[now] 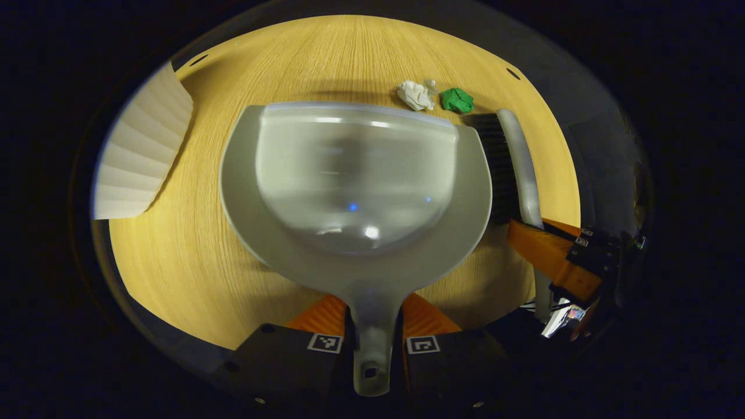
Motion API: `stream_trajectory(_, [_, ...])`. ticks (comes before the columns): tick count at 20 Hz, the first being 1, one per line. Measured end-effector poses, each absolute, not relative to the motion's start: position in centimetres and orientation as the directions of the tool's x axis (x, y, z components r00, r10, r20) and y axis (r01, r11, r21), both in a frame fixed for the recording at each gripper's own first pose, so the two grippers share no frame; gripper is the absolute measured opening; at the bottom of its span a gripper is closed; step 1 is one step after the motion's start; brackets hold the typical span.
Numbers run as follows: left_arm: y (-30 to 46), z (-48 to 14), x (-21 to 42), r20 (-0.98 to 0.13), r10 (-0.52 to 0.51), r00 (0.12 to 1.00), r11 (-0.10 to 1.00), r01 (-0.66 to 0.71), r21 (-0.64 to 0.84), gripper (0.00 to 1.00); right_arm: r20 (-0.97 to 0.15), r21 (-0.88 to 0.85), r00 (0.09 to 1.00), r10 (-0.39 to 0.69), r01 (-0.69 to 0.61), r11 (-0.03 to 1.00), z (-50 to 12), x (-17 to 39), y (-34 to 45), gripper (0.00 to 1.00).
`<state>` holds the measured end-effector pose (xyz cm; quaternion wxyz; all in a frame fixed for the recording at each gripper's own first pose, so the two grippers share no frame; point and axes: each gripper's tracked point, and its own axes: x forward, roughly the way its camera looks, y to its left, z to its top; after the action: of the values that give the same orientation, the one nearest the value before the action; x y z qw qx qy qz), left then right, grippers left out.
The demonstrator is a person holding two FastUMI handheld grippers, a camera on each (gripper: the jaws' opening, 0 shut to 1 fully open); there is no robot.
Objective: Pick up the small broom and dustpan from the desktop, sweep the trash into the dustpan with the broom, and then empty the trash into the garbage bin.
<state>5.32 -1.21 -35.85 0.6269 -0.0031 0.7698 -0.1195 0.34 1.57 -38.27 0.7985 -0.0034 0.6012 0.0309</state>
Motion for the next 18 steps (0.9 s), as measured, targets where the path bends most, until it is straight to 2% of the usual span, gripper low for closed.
stream_trajectory(3, [-1.3, -35.9, 5.8, -0.963, -0.155, -0.223, 0.965, 0.174, -0.196, 0.26, -0.96, 0.015, 0.277, 0.027, -0.045, 0.999, -38.3, 2.2, -0.8, 0.15])
stream_trajectory(7, [-0.5, -35.6, 6.2, -0.959, -0.148, -0.24, 0.953, 0.225, -0.203, 0.25, -0.957, -0.017, 0.289, 0.018, -0.117, 0.993, -37.5, 6.5, -2.9, 0.15])
stream_trajectory(10, [0.2, -34.5, 6.8, -0.958, -0.141, -0.249, 0.941, 0.266, -0.208, 0.25, -0.947, -0.046, 0.32, 0.024, -0.21, 0.977, -37.5, 11.0, -2.9, 0.15])
stream_trajectory(14, [0.5, -34.4, 7.2, -0.958, -0.129, -0.256, 0.933, 0.297, -0.205, 0.25, -0.947, -0.026, 0.311, 0.085, -0.334, 0.942, -38.2, 14.9, -1.0, 0.15])
stream_trajectory(18, [0.8, -34.6, 7.1, -0.957, -0.125, -0.262, 0.925, 0.319, -0.208, 0.25, -0.951, -0.051, 0.281, 0.128, -0.552, 0.833, -39.3, 16.5, 0.7, 0.16])
